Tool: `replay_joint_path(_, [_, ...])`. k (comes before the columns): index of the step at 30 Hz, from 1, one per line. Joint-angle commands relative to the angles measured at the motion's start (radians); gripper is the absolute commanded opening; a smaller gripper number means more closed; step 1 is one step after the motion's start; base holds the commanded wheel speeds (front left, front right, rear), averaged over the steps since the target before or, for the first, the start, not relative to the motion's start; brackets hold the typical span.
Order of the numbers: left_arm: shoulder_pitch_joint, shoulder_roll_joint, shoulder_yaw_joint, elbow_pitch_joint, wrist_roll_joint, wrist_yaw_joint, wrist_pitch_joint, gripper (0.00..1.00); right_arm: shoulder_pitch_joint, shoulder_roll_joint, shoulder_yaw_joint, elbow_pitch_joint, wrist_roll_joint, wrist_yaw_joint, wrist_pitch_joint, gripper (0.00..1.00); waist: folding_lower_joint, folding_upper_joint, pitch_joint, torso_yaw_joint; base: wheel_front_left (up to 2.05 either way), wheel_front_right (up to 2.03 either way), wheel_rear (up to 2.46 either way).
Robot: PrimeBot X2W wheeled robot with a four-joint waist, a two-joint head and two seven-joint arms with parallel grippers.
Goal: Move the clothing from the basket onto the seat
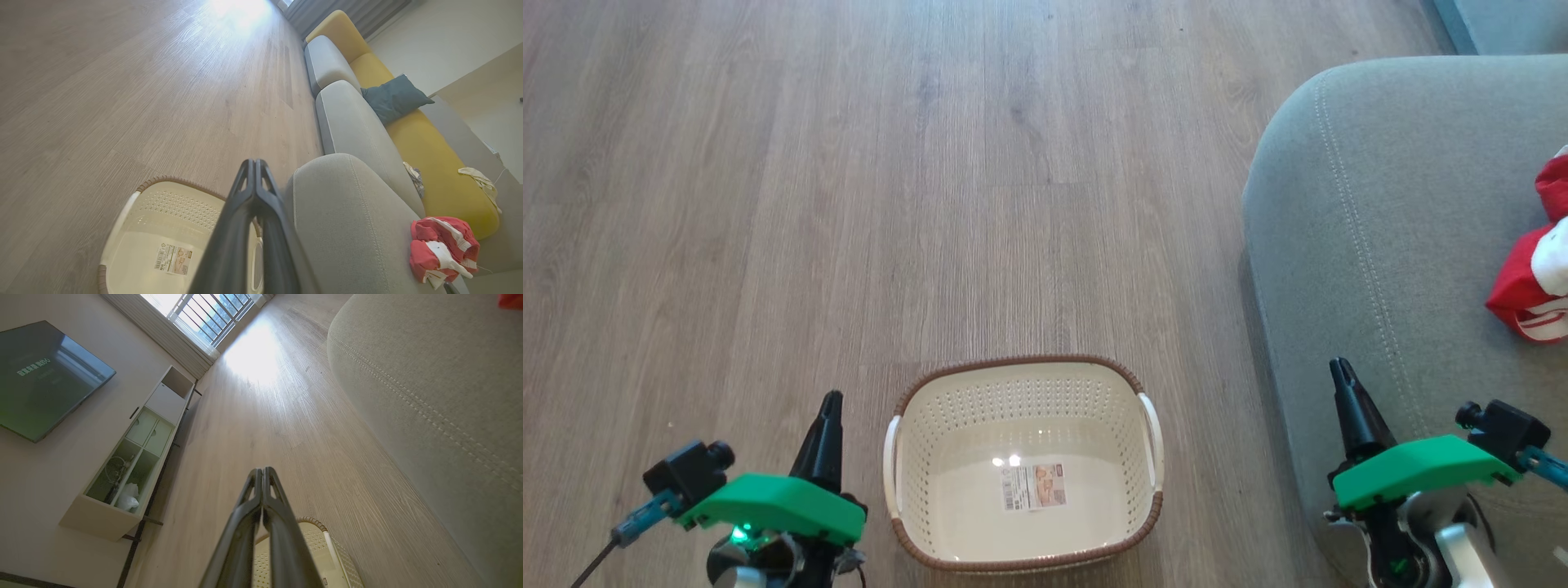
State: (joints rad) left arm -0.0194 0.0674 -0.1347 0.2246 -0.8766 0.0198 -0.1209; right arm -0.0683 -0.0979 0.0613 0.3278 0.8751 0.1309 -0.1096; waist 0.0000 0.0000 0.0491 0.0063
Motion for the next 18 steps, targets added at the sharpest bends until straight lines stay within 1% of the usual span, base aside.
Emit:
replay_joint_path(1, [-0.053, 0.014, 0.026, -0.026, -0.033, -0.010, 0.007, 0.00, -0.034, 0.002, -0.003, -0.039, 0.032, 0.000, 0.010, 0.00, 0.0000, 0.0000, -0.001, 0.000, 0.00, 0.00, 0.00])
replay_joint_path(18, [-0.061, 0.016, 0.070, -0.015, -0.225, -0.047, 0.054, 0.00, -0.034, 0.007, -0.039, -0.051, 0.221, 0.000, 0.058, 0.00, 0.0000, 0.0000, -0.013, -0.002, 0.00, 0.00, 0.00])
